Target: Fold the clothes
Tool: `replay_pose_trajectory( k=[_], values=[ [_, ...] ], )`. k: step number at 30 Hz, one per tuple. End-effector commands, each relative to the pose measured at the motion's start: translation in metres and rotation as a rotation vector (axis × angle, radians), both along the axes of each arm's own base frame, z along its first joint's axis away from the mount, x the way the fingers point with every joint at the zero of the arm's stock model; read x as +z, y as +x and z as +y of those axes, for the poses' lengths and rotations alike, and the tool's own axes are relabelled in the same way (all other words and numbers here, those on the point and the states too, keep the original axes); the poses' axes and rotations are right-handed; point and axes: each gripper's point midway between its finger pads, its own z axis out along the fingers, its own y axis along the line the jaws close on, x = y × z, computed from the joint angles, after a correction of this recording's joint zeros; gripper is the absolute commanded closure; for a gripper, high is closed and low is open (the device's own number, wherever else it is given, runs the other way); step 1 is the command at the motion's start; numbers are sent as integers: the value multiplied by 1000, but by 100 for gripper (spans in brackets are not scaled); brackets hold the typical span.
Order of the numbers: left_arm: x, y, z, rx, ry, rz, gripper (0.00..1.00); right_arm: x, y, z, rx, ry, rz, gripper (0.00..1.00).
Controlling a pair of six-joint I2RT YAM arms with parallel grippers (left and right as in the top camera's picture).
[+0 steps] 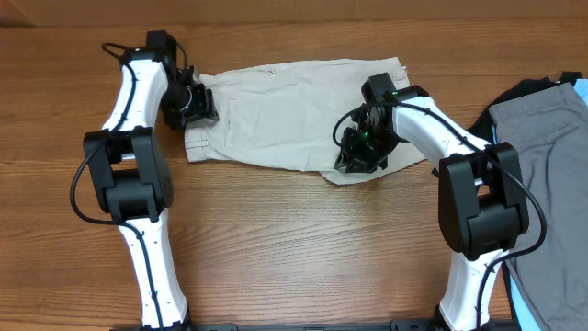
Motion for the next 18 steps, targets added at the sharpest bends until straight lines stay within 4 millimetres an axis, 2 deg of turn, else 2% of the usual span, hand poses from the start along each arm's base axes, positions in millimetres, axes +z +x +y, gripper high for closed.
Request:
replay_pose_trajectory(
  k=[1,2,4,6,7,9,11,15,16,18],
  values=[
    [-35,-13,-11,-44,34,75,37,-2,-1,-1,-4,-7,4,68],
    [-35,-13,-11,-44,34,76,40,-2,-1,-1,-4,-7,4,68],
    [-35,-13,-11,-44,34,76,53,-2,-1,-1,-4,-6,3,68],
    [-35,-13,-11,-44,34,76,72,-2,0,-1,-4,-6,3,70],
    [-35,-13,-11,-44,34,76,80,-2,0,-1,-3,-6,0,78],
    [-35,-12,-11,-45,34,72,96,-2,1,-1,0,-4,-6,85],
    [-34,-10,-11,-48,34,62,96,7,10,-1,-3,3,-33,89],
    [-14,1,-11,-49,32,28,96,62,48,-4,-30,42,-171,91],
    [-6,4,-13,-49,27,15,96,80,59,0,-31,64,-219,93],
    [14,13,-18,-53,4,-17,96,103,68,11,-21,125,-268,96]
  ],
)
